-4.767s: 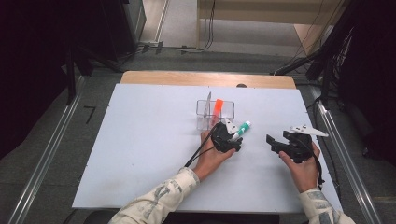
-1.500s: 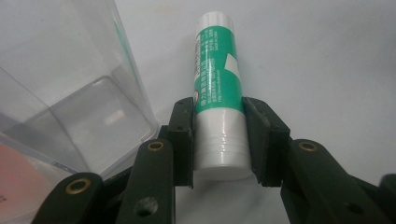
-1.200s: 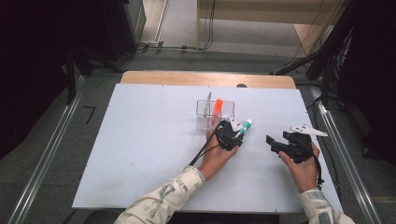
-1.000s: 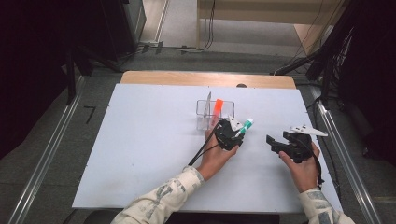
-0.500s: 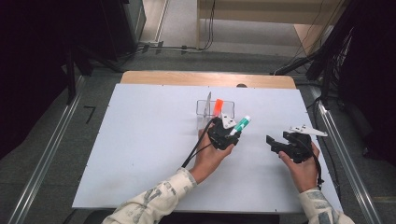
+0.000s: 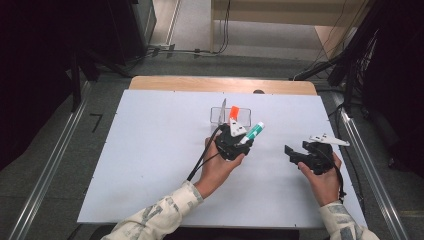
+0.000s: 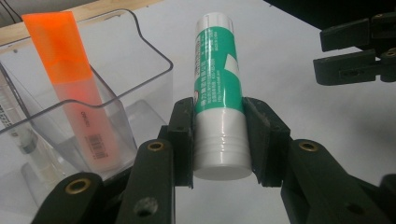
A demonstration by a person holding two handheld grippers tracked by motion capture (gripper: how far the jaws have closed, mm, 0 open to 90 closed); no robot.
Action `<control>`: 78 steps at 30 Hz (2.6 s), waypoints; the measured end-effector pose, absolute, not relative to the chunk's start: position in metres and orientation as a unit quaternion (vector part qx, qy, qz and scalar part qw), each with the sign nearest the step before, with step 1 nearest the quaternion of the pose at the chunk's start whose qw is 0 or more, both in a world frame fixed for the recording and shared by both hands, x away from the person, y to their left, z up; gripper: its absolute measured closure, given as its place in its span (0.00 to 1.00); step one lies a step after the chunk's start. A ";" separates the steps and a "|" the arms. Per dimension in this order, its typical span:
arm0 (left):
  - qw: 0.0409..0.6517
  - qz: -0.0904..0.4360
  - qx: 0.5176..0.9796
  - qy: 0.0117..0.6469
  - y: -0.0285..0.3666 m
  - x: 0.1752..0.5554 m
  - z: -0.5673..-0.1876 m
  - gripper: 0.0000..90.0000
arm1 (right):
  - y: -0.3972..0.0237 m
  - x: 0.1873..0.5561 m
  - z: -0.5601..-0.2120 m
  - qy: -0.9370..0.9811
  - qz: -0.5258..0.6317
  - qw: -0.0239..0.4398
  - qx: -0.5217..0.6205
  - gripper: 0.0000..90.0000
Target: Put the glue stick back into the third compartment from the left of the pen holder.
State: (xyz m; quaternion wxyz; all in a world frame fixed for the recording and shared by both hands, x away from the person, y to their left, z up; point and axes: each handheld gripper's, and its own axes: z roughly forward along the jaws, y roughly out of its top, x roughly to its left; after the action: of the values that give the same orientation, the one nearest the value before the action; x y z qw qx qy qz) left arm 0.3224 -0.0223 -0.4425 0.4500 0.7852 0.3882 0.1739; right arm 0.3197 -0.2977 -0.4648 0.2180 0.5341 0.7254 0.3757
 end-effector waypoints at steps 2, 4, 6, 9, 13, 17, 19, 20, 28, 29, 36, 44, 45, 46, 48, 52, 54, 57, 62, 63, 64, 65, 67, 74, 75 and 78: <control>0.451 0.174 0.784 0.389 -0.021 0.322 -0.441 0.73 | -0.298 0.320 -0.465 0.725 0.376 0.218 0.534 0.28; 0.450 0.174 0.785 0.388 -0.019 0.321 -0.439 0.73 | -0.298 0.320 -0.465 0.725 0.376 0.218 0.534 0.28; 0.449 0.175 0.784 0.390 -0.017 0.321 -0.437 0.73 | -0.298 0.320 -0.465 0.725 0.375 0.217 0.535 0.28; 0.451 0.177 0.780 0.396 -0.014 0.323 -0.434 0.73 | -0.297 0.320 -0.465 0.725 0.374 0.217 0.536 0.28; 0.448 0.184 0.778 0.402 -0.010 0.325 -0.431 0.73 | -0.297 0.320 -0.465 0.726 0.374 0.216 0.535 0.28; 0.442 0.190 0.775 0.410 -0.006 0.327 -0.429 0.73 | -0.297 0.320 -0.465 0.726 0.373 0.216 0.535 0.28; 0.441 0.195 0.772 0.415 -0.004 0.329 -0.428 0.73 | -0.297 0.320 -0.465 0.726 0.374 0.215 0.535 0.28; 0.439 0.197 0.771 0.416 -0.003 0.329 -0.428 0.73 | -0.297 0.320 -0.465 0.726 0.374 0.215 0.535 0.28; 0.428 0.207 0.769 0.427 0.001 0.334 -0.424 0.73 | -0.297 0.320 -0.465 0.726 0.374 0.215 0.535 0.28; 0.428 0.207 0.769 0.428 0.001 0.334 -0.424 0.73 | -0.297 0.320 -0.465 0.726 0.374 0.215 0.535 0.28; 0.424 0.213 0.765 0.436 0.003 0.337 -0.420 0.73 | -0.297 0.320 -0.465 0.726 0.375 0.213 0.535 0.28; 0.411 0.216 0.769 0.439 0.001 0.342 -0.418 0.73 | -0.297 0.320 -0.465 0.727 0.373 0.214 0.536 0.28; 0.410 0.216 0.770 0.439 0.001 0.342 -0.418 0.73 | -0.297 0.320 -0.465 0.728 0.373 0.215 0.534 0.28; 0.410 0.217 0.769 0.440 0.001 0.343 -0.418 0.73 | -0.297 0.320 -0.465 0.727 0.374 0.215 0.534 0.28; 0.409 0.218 0.769 0.441 0.000 0.343 -0.418 0.73 | -0.298 0.320 -0.466 0.728 0.374 0.215 0.533 0.28; 0.406 0.218 0.770 0.441 -0.002 0.344 -0.418 0.73 | -0.298 0.320 -0.466 0.727 0.374 0.214 0.534 0.28; 0.406 0.219 0.769 0.441 -0.002 0.344 -0.419 0.73 | -0.297 0.320 -0.466 0.727 0.373 0.213 0.535 0.28; 0.404 0.219 0.771 0.441 -0.004 0.344 -0.419 0.73 | -0.297 0.320 -0.466 0.728 0.373 0.213 0.534 0.28; 0.401 0.224 0.770 0.443 -0.004 0.345 -0.418 0.73 | -0.297 0.320 -0.466 0.728 0.372 0.212 0.535 0.28; 0.402 0.224 0.769 0.444 -0.004 0.345 -0.417 0.73 | -0.297 0.320 -0.466 0.728 0.372 0.212 0.535 0.28; 0.402 0.226 0.768 0.444 -0.004 0.345 -0.417 0.73 | -0.297 0.320 -0.466 0.729 0.372 0.212 0.535 0.28; 0.401 0.226 0.768 0.445 -0.004 0.345 -0.417 0.73 | -0.297 0.320 -0.466 0.729 0.372 0.212 0.535 0.28; 0.400 0.227 0.769 0.444 -0.004 0.346 -0.416 0.73 | -0.297 0.320 -0.466 0.728 0.372 0.211 0.536 0.28; 0.398 0.227 0.768 0.447 -0.005 0.348 -0.417 0.73 | -0.297 0.320 -0.466 0.728 0.372 0.210 0.536 0.28; 0.397 0.228 0.769 0.447 -0.005 0.348 -0.416 0.73 | -0.297 0.320 -0.466 0.728 0.372 0.210 0.537 0.28; 0.397 0.227 0.769 0.447 -0.005 0.348 -0.416 0.73 | -0.297 0.320 -0.466 0.729 0.372 0.210 0.535 0.28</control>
State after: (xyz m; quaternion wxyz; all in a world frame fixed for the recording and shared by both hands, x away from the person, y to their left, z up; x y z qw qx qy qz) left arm 0.3480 -0.0046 -0.4160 0.3966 0.7690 0.4469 0.2273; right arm 0.3203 -0.2970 -0.4664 0.2097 0.5352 0.7290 0.3717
